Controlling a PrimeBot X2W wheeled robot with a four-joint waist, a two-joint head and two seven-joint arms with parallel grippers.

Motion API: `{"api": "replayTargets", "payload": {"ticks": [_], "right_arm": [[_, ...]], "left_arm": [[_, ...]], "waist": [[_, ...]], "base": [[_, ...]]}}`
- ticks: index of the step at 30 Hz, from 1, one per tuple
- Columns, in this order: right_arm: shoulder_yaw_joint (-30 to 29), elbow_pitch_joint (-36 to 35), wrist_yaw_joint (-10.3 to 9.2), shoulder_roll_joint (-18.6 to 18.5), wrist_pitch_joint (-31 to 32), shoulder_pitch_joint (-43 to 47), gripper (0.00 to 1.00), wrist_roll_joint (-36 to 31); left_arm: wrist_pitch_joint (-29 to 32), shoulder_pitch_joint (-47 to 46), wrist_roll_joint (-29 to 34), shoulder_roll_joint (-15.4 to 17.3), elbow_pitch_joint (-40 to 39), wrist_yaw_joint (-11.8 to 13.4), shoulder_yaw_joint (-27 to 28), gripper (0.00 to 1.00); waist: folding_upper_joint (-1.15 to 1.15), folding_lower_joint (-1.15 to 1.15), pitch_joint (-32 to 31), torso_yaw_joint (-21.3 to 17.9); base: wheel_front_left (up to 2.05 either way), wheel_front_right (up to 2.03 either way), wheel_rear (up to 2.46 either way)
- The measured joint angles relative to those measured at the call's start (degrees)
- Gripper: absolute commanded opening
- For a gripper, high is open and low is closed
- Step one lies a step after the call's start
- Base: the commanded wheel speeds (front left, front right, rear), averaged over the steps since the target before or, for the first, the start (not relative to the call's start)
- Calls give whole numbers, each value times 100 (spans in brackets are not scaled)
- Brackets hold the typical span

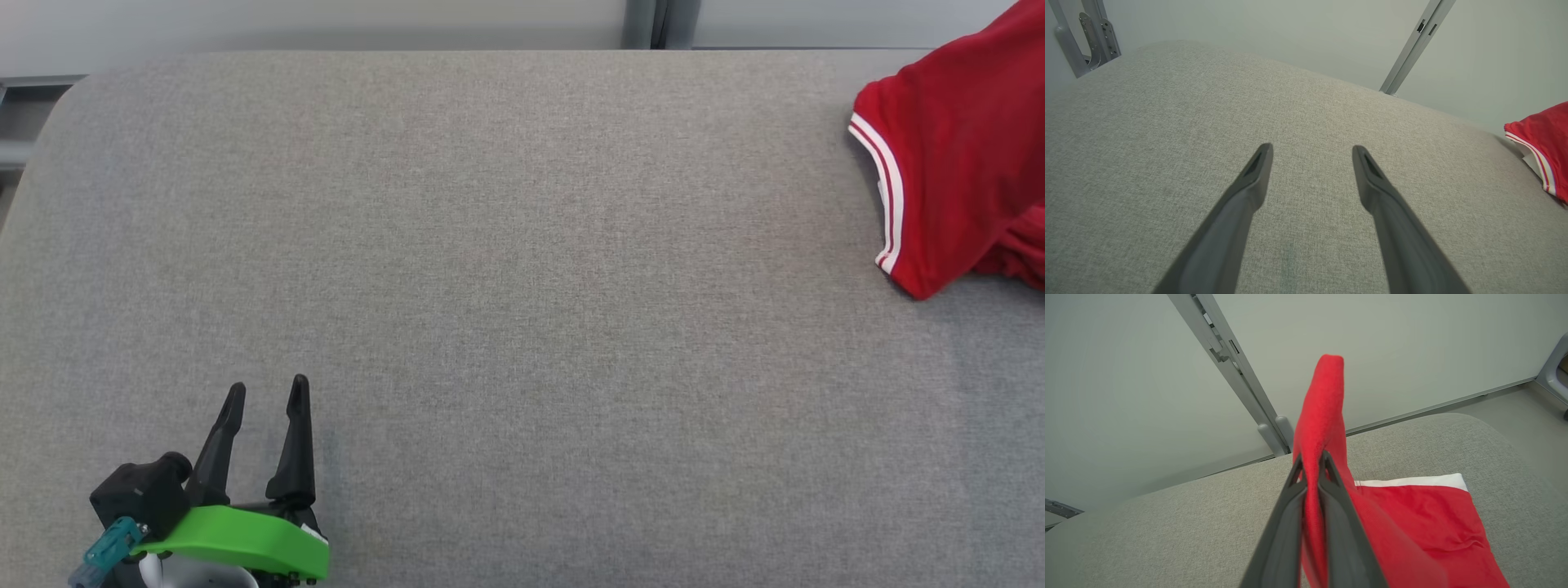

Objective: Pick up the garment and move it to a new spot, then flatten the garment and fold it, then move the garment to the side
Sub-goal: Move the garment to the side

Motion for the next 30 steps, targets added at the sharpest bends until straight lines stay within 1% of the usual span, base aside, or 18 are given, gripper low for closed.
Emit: {"api": "replayTargets", "payload": {"ticks": [4,7,13,17,21,24,30], "right_arm": [[-40,166,-1,-146,-43,31,0,-2],[-90,320,-43,-280,-88,138,0,-9],[-165,584,-94,-542,-194,325,0,-110],[-144,794,-126,-670,-319,495,0,-265],[-181,987,-142,-643,-497,650,0,-308],[-149,1051,-151,-612,-676,714,0,-455],[-157,1192,-183,-391,-1022,726,0,-506]], "left_arm": [[7,-57,8,7,-2,0,1,100],[23,-83,9,25,-19,0,32,100],[102,-83,75,185,-119,0,119,100],[144,-85,105,219,-245,0,145,100],[207,-109,125,245,-391,0,163,100],[255,-131,207,336,-428,0,221,100],[366,-186,314,463,-561,0,274,100]], "waist": [[0,0,83,42],[0,0,134,75],[0,0,263,98],[0,0,384,93],[0,0,519,71],[0,0,614,34],[0,0,766,-92]], "base": [[0,0,0],[0,0,0],[0,0,0],[0,0,0],[0,0,0],[0,0,0],[0,0,0]]}}
